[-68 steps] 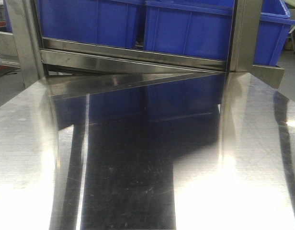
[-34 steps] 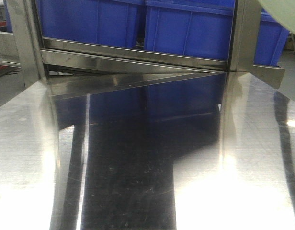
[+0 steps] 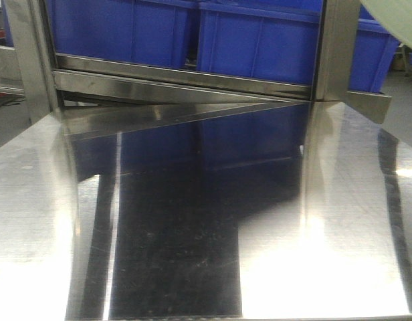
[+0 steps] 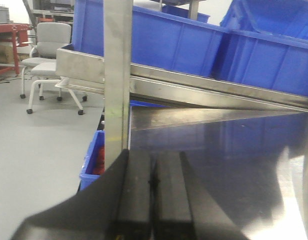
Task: Place green plate on second shelf with right arm
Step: 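Hold the plate raised in the right gripper beside the robot, then drive the base across the floor carrying the plate in the right gripper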
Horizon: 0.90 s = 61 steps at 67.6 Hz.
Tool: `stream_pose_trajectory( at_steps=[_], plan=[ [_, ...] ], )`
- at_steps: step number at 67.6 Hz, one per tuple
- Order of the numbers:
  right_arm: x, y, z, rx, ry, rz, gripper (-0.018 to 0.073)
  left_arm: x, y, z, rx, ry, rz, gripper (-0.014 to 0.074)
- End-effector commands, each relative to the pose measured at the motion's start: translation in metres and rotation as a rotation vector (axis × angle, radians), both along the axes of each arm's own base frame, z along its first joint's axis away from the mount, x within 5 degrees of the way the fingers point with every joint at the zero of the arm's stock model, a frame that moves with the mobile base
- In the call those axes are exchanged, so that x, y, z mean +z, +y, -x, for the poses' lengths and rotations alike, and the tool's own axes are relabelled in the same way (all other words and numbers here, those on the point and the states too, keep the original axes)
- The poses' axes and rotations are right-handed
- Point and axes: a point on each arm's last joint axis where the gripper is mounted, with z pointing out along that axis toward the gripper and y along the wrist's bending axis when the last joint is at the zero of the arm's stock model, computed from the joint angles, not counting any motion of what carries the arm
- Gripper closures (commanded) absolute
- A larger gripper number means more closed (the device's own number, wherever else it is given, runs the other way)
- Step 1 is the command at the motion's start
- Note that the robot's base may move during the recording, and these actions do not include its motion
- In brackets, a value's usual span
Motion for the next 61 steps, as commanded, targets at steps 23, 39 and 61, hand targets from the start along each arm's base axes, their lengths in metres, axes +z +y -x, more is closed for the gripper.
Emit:
stream_pose_trajectory(
  at_steps=[23, 39, 61],
  plan=[
    [0.0179, 0.0006, 0.0055, 0.008, -0.126, -0.008, 0.0503, -0.0053, -0.0003, 0.0, -0.004, -0.059, 0.011, 0.0465],
    [0.0179, 0.0006, 0.0055, 0.008, -0.126, -0.008, 0.0503, -0.0053, -0.0003, 0.0, -0.004, -0.059, 0.011, 0.0465],
    [0.0179, 0.0006, 0.0058, 0.008, -0.128, -0.008, 0.0503, -0.0053, -0.0003, 0.0, -0.004, -0.059, 0.011, 0.0465]
  ],
)
